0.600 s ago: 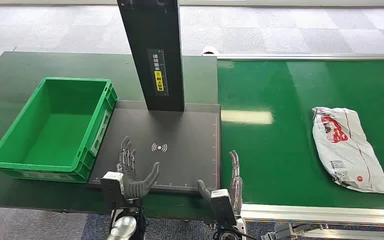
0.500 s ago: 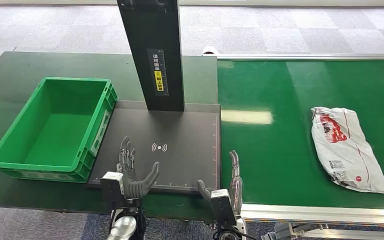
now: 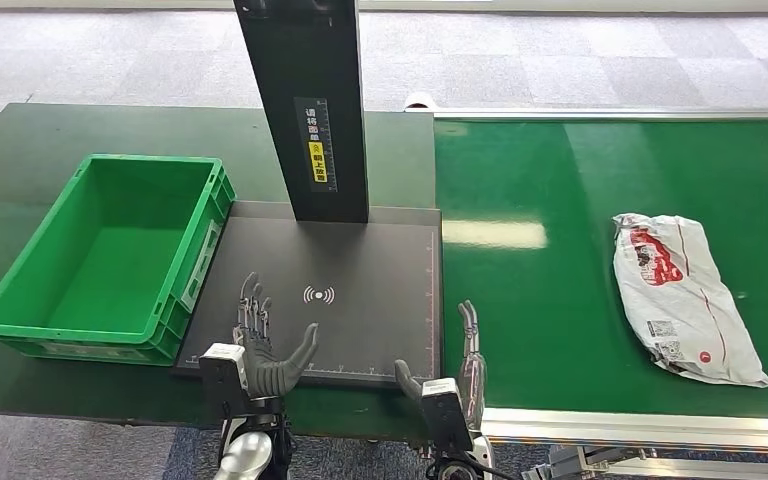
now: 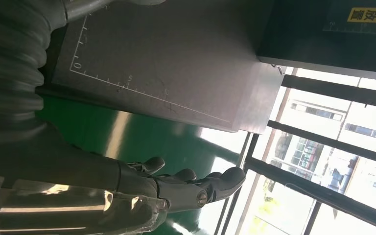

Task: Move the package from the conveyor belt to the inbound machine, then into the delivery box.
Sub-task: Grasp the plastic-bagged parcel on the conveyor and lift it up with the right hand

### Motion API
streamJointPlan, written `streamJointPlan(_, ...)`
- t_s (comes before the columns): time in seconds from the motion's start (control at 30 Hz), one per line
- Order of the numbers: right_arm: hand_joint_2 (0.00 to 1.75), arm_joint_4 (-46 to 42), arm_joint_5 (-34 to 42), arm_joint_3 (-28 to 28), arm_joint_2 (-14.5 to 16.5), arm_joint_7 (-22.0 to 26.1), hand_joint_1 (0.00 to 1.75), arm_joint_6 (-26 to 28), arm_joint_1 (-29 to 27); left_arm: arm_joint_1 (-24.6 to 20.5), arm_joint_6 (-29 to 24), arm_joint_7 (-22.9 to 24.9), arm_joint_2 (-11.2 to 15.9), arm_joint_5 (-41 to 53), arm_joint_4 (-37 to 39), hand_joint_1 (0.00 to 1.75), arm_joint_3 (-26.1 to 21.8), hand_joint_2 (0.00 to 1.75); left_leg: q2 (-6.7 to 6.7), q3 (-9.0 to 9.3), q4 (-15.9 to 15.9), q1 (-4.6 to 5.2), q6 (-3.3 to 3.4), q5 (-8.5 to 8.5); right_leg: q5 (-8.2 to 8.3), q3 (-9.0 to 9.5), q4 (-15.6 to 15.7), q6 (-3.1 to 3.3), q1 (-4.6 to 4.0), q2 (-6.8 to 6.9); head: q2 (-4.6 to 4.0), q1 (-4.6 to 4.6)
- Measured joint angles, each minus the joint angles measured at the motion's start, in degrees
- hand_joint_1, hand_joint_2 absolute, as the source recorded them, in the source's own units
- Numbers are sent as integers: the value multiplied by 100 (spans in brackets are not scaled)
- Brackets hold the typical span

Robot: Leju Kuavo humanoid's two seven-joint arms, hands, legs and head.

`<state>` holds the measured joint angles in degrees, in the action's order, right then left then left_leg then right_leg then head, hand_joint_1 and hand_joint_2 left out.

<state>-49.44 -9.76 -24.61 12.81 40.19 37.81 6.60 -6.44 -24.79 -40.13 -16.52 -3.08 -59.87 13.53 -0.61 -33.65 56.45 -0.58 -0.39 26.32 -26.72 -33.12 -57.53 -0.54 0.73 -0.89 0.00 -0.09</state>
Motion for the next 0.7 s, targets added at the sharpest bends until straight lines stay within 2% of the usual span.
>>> streamJointPlan(0.7,175,-2,80,5,0,0,0,0,-27,-10,155,0,-1,-71,31,0,0,175,0,1,0,0,0,0,0,-1,0,0,0,0,0,0)
